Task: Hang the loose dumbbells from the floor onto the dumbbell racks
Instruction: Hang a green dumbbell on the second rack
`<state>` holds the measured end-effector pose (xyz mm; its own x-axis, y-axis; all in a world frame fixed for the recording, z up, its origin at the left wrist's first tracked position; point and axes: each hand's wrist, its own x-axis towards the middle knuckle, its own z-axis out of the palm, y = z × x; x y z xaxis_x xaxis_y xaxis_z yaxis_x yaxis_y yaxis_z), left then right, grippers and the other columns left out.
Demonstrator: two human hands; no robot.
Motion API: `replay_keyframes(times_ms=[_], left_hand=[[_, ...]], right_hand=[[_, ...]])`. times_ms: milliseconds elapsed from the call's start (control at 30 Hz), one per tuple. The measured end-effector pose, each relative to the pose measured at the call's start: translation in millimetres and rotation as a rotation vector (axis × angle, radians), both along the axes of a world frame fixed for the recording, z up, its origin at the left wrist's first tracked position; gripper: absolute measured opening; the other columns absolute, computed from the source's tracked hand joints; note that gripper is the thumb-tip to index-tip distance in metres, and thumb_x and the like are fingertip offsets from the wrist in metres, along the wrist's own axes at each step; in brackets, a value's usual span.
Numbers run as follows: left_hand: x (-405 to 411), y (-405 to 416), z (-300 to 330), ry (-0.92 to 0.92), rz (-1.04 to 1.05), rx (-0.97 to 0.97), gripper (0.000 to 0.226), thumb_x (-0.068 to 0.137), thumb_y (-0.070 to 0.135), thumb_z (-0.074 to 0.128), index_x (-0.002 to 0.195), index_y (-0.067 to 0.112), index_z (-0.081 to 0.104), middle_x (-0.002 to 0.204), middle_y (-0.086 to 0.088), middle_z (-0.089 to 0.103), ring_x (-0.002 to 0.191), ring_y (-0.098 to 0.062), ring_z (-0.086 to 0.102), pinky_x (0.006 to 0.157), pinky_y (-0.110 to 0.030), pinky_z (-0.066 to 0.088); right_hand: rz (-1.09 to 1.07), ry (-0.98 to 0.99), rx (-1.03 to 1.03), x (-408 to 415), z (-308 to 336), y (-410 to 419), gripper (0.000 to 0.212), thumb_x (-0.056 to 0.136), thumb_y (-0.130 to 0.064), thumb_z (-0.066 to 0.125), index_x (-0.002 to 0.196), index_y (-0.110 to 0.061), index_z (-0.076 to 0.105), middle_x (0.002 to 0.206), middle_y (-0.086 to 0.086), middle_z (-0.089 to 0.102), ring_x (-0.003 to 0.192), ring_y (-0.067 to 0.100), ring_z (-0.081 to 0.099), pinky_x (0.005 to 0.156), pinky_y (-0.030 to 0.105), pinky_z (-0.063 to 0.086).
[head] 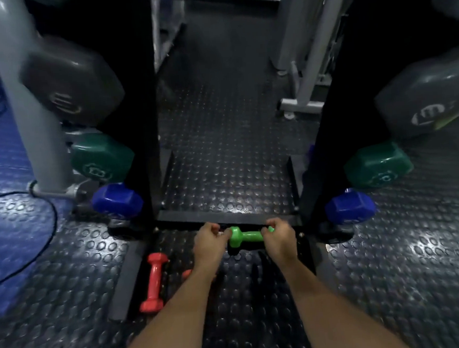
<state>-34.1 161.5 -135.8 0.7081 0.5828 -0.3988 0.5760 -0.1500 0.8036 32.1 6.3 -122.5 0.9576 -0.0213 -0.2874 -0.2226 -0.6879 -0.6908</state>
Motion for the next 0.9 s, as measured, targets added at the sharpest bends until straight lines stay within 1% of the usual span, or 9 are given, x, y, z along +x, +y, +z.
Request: replay_keyframes(times_ms=[100,200,367,433,533,600,667,833,900], left_hand=[[21.8,-10.8,-23.2,0.07,-0.06,-0.021,0.047,0.086,0.029,0.081,0.124,0.005,0.066,0.116,-0.01,0.071,0.096,-0.019,0.062,0.083,-0.025,0.045],[39.2,-17.6,-39.9,0.167,-0.11,0.002,0.055,0.086,0.034,0.081,0.127,0.003,0.063,0.119,-0.012,0.07,0.107,-0.026,0.065,0.082,-0.026,0.044],[51.9,-24.3,-64.9,0.231,-0.142,0.04,0.055,0.08,0.041,0.085,0.117,0.004,0.067,0.114,-0.013,0.071,0.104,-0.029,0.068,0.079,-0.03,0.049],[53.9,-25.1,-69.3,0.239,-0.151,0.091,0.057,0.078,0.042,0.086,0.116,0.004,0.067,0.114,-0.013,0.071,0.104,-0.03,0.068,0.082,-0.033,0.052],[55.5,-22.8,-70.1,0.243,-0.17,0.116,0.051,0.081,0.038,0.085,0.115,0.003,0.07,0.112,-0.012,0.071,0.102,-0.03,0.069,0.085,-0.034,0.055],[54.6,-19.0,-70.0,0.245,-0.187,0.084,0.045,0.083,0.031,0.084,0.115,0.003,0.068,0.105,-0.01,0.07,0.095,-0.026,0.067,0.078,-0.029,0.051],[50.7,-13.8,-68.8,0.244,-0.168,0.029,0.039,0.082,0.025,0.083,0.111,0.005,0.067,0.098,-0.007,0.068,0.085,-0.02,0.063,0.071,-0.026,0.047],[38.9,6.6,-60.2,0.217,-0.134,-0.157,0.04,0.075,0.02,0.087,0.097,0.011,0.055,0.099,-0.012,0.064,0.075,-0.019,0.065,0.048,-0.028,0.054],[37.0,14.3,-45.7,0.199,-0.146,-0.203,0.038,0.076,0.016,0.086,0.097,0.011,0.055,0.099,-0.013,0.064,0.076,-0.02,0.065,0.05,-0.031,0.059]], right_hand=[[0.016,-0.002,-0.04,6.4,-22.0,-8.6,0.037,0.092,-0.014,0.068,0.127,-0.003,0.064,0.126,0.018,0.062,0.113,0.031,0.06,0.093,0.029,0.044],[-0.004,0.06,-0.086,18.4,-45.2,-16.0,0.05,0.093,-0.022,0.068,0.138,-0.004,0.055,0.133,0.019,0.055,0.117,0.035,0.058,0.098,0.034,0.046],[0.01,0.174,-0.151,31.7,-80.9,-30.2,0.05,0.089,-0.036,0.074,0.126,-0.003,0.065,0.125,0.02,0.068,0.118,0.036,0.062,0.096,0.034,0.046],[0.022,0.175,-0.135,32.1,-88.6,-32.0,0.043,0.089,-0.035,0.073,0.122,-0.008,0.07,0.12,0.017,0.071,0.115,0.036,0.064,0.094,0.035,0.046],[0.005,0.117,-0.154,29.6,-93.7,-31.1,0.037,0.091,-0.031,0.072,0.116,-0.004,0.072,0.114,0.02,0.073,0.111,0.038,0.065,0.094,0.039,0.048],[0.002,0.067,-0.154,25.9,-94.8,-31.3,0.034,0.091,-0.029,0.071,0.113,-0.002,0.071,0.109,0.019,0.073,0.105,0.038,0.067,0.091,0.04,0.05],[0.01,-0.001,-0.133,20.0,-92.2,-31.6,0.033,0.09,-0.027,0.073,0.112,-0.003,0.071,0.106,0.016,0.072,0.101,0.035,0.067,0.088,0.038,0.05],[0.095,-0.186,-0.034,14.7,-61.6,-25.5,0.032,0.091,-0.024,0.073,0.118,-0.006,0.07,0.101,0.009,0.066,0.091,0.026,0.064,0.083,0.035,0.052],[0.135,-0.229,0.008,15.4,-42.8,-21.5,0.032,0.093,-0.024,0.071,0.12,-0.008,0.07,0.099,0.004,0.062,0.084,0.018,0.061,0.075,0.019,0.048]])
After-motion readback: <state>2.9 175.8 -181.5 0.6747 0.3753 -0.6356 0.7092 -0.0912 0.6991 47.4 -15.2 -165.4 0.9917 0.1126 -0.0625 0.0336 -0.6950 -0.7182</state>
